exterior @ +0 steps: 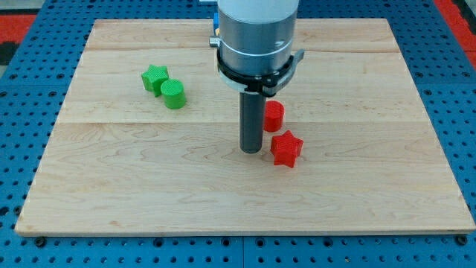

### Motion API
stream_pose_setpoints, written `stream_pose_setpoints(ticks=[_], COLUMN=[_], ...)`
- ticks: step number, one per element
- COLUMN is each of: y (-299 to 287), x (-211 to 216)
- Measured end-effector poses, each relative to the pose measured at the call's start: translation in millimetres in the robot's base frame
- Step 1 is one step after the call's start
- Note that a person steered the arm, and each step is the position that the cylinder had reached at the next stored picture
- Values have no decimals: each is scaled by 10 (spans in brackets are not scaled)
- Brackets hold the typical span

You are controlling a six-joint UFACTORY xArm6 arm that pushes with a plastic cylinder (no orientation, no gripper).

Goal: Move the red star towards the bottom right corner

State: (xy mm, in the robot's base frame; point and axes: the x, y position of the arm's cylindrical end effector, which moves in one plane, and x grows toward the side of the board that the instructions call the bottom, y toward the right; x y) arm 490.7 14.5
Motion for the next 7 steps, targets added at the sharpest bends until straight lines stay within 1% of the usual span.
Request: stream_pose_setpoints(ticks=[1,2,3,4,5,7], y=[471,1162,1179,1481,1638,1525], x=[-4,23,377,462,445,-776])
